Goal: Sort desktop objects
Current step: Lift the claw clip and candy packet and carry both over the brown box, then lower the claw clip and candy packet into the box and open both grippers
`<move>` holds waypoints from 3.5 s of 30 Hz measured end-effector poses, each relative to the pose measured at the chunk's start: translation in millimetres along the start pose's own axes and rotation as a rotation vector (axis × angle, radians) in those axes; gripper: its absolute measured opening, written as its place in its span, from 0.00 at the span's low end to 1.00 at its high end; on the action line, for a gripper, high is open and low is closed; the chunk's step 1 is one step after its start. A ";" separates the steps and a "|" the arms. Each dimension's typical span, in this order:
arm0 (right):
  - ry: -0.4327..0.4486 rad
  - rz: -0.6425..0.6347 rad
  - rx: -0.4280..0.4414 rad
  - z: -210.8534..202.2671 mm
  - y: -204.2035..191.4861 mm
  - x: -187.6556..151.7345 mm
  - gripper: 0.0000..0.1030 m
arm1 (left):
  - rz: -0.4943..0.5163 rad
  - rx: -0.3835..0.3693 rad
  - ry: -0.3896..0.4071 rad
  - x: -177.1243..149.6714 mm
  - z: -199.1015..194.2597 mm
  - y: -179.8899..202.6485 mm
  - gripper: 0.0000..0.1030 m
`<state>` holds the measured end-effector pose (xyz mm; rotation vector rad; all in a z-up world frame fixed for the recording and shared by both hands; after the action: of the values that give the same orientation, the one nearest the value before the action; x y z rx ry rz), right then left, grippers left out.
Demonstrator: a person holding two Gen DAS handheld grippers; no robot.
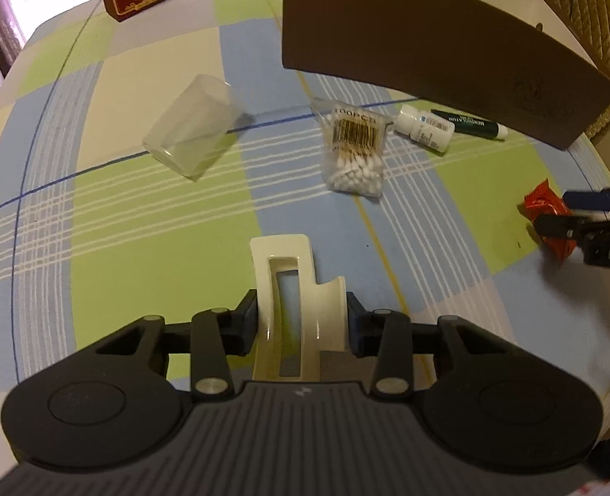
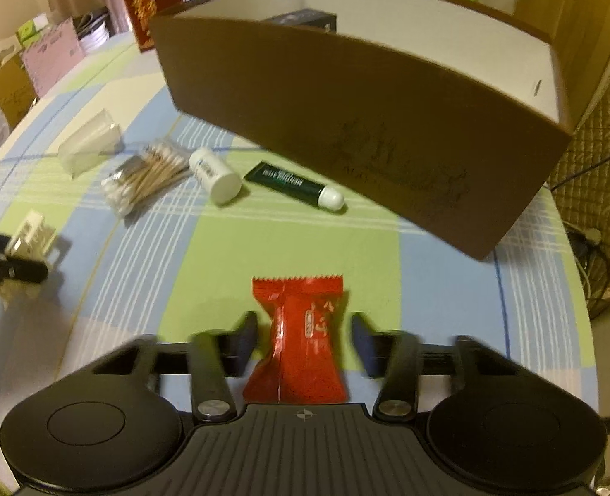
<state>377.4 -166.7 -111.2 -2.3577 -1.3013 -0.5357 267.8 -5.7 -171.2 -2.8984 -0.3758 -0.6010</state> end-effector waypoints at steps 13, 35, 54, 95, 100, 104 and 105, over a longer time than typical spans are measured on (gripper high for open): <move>0.021 -0.004 0.035 -23.7 -9.3 2.8 0.24 | 0.018 -0.041 0.070 9.6 -24.5 17.5 0.35; 0.144 0.047 0.113 -95.4 26.7 38.1 0.24 | 0.096 -0.173 0.268 86.1 -82.0 82.1 0.35; 0.253 -0.051 0.032 -107.1 95.8 155.4 0.24 | 0.150 -0.211 0.396 217.3 -88.5 118.2 0.35; -0.090 -0.246 -0.005 -5.4 142.0 191.6 0.24 | 0.305 -0.184 0.063 261.1 53.5 179.7 0.35; -0.111 -0.267 -0.006 -2.4 142.6 191.4 0.24 | 0.307 -0.182 0.061 260.6 54.7 178.5 0.36; -0.128 -0.284 -0.014 -0.4 141.8 190.6 0.24 | 0.312 -0.196 0.061 260.4 51.2 177.9 0.49; -0.130 -0.286 -0.015 0.0 141.8 190.5 0.24 | 0.315 -0.199 0.065 260.5 49.4 178.2 0.49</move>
<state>593.3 -101.5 -36.8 -2.2629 -1.7142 -0.4818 566.3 -111.0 -127.8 -3.0210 0.1583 -0.7109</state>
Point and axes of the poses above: each gripper's, at about its wrist camera, not at the fingertips, and z roughly the way its jaws point, y to its right, x to its top, the point moved 3 cm from there along z, roughly the way its jaws point, and after that the axes turned 8 degrees about x, right-handed, at the moved point
